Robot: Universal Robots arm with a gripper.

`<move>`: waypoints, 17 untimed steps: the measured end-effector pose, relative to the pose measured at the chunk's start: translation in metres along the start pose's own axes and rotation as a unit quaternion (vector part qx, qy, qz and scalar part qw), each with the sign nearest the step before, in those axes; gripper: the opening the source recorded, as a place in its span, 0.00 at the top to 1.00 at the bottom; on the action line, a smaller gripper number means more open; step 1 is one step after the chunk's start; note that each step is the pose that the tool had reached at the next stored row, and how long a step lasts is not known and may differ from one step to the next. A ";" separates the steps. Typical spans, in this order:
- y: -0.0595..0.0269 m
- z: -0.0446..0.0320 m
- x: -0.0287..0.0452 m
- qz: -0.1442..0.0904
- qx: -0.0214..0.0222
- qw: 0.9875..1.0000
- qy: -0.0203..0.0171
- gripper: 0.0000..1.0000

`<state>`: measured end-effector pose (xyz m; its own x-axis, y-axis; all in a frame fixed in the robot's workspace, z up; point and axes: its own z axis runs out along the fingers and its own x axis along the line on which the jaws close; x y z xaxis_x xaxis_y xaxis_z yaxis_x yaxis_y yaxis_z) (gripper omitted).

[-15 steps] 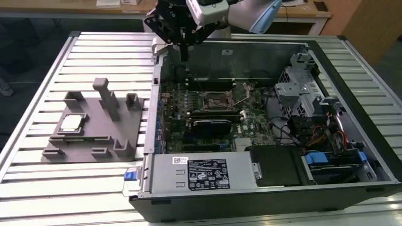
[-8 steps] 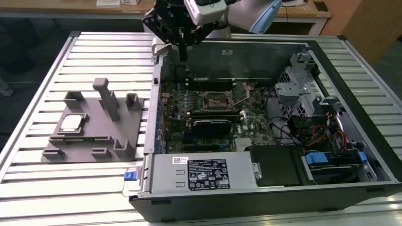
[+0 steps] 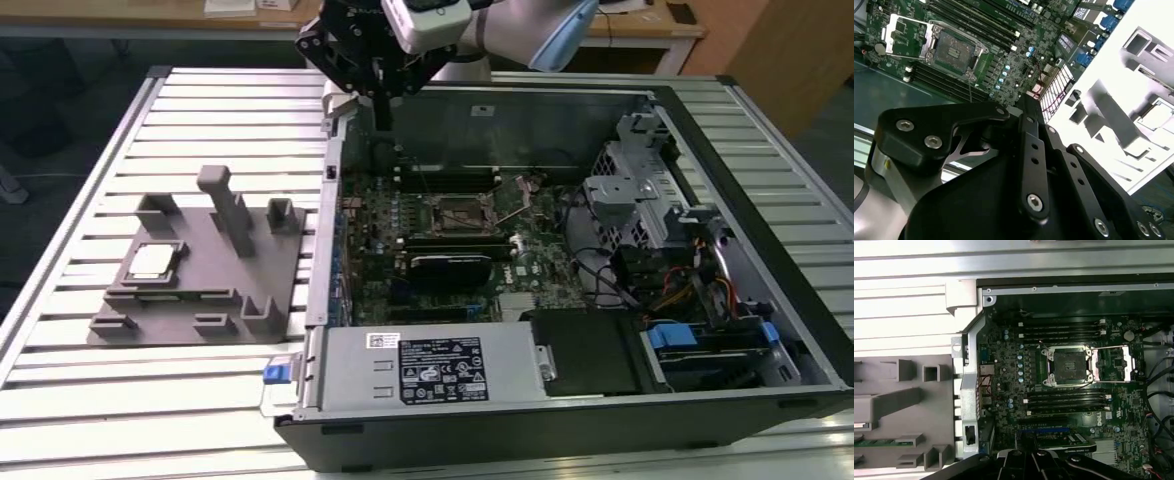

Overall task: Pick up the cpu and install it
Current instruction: 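Reach for the cpu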

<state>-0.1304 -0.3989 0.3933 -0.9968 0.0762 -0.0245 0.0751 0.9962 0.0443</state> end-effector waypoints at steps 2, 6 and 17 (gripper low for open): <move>-0.0001 0.0000 0.0009 0.000 0.000 1.000 0.000 0.89; -0.0003 -0.0001 0.0033 0.000 0.000 1.000 0.000 0.89; -0.0008 -0.0003 0.0094 0.000 0.000 1.000 0.000 0.89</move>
<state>-0.1399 -0.3989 0.3933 -0.9968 0.0762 -0.0246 0.0751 0.9962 0.0444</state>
